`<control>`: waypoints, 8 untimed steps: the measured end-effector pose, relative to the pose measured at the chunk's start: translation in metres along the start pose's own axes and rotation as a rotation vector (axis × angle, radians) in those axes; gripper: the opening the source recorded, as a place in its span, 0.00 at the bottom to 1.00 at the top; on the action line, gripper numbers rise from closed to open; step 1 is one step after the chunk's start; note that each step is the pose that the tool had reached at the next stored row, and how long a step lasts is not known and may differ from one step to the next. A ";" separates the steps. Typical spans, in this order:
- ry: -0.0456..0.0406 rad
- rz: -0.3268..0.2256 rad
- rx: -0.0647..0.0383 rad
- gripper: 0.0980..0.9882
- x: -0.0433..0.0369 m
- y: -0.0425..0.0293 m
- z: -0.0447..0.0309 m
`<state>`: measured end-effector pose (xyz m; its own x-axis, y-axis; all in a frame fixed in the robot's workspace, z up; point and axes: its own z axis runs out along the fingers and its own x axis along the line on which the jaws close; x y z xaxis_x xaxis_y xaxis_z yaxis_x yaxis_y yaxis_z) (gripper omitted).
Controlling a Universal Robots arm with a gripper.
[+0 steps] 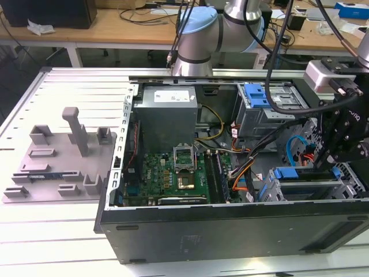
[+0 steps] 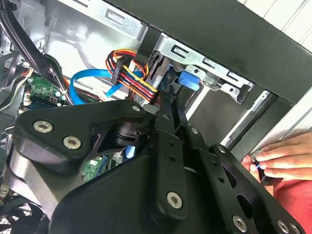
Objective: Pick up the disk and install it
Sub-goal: 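Insert the first disk wire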
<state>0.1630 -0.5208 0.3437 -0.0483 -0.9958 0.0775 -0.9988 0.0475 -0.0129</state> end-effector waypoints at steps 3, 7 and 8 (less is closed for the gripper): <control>0.0000 0.000 0.000 0.08 0.0000 0.0000 0.0007; 0.0001 0.000 0.000 0.08 -0.0001 0.0000 0.0015; 0.0001 0.000 0.000 0.08 -0.0001 0.0000 0.0017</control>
<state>0.1630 -0.5208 0.3421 -0.0483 -0.9958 0.0776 -0.9988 0.0474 -0.0129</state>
